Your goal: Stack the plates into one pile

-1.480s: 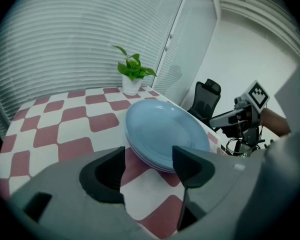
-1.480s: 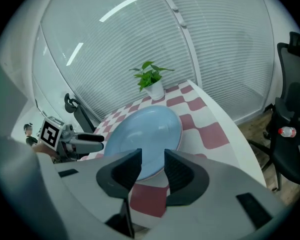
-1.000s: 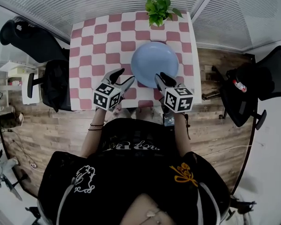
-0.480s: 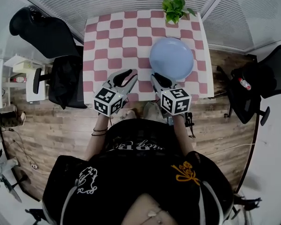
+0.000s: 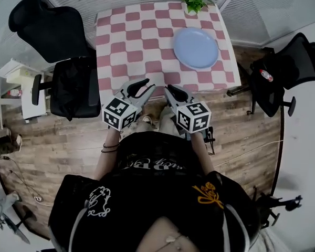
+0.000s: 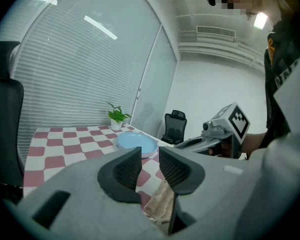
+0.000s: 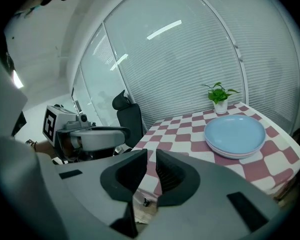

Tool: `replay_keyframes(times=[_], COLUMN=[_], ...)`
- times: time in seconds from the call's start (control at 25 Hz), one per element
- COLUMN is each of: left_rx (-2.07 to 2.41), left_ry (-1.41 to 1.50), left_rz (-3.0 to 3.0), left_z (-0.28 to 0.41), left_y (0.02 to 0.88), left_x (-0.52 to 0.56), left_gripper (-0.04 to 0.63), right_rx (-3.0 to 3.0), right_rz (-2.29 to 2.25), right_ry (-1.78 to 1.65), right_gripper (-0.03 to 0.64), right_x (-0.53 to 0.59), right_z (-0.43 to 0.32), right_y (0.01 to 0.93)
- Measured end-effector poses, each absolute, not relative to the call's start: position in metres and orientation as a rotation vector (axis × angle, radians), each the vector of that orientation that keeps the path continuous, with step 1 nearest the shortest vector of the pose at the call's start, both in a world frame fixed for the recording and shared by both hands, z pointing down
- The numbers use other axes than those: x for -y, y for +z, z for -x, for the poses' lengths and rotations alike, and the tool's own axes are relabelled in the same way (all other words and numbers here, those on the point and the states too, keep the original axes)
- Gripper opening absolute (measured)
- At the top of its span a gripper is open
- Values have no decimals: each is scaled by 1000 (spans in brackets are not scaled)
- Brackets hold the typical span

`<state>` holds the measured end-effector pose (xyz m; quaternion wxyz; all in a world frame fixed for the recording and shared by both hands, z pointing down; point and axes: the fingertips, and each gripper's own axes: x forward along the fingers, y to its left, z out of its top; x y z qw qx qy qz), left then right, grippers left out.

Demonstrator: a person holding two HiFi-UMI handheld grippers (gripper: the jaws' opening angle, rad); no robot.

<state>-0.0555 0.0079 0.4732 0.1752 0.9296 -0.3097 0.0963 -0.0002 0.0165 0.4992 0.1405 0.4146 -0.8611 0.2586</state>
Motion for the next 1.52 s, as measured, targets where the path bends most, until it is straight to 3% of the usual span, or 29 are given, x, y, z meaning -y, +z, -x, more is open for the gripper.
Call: replay_keyframes(times=[0.56, 1.52], left_rx=[781, 882], left_ry=[281, 311], left_rz=[-2712, -2659], left_z=[32, -77], left_y=[461, 472], left_x=[-81, -276], left_gripper=[120, 120], right_rx=[2471, 2522], right_rz=[-1271, -1153], right_ry=[691, 682], right_gripper=[53, 34], right_x=[-87, -277], right_z=[-17, -123], right_y=[488, 498])
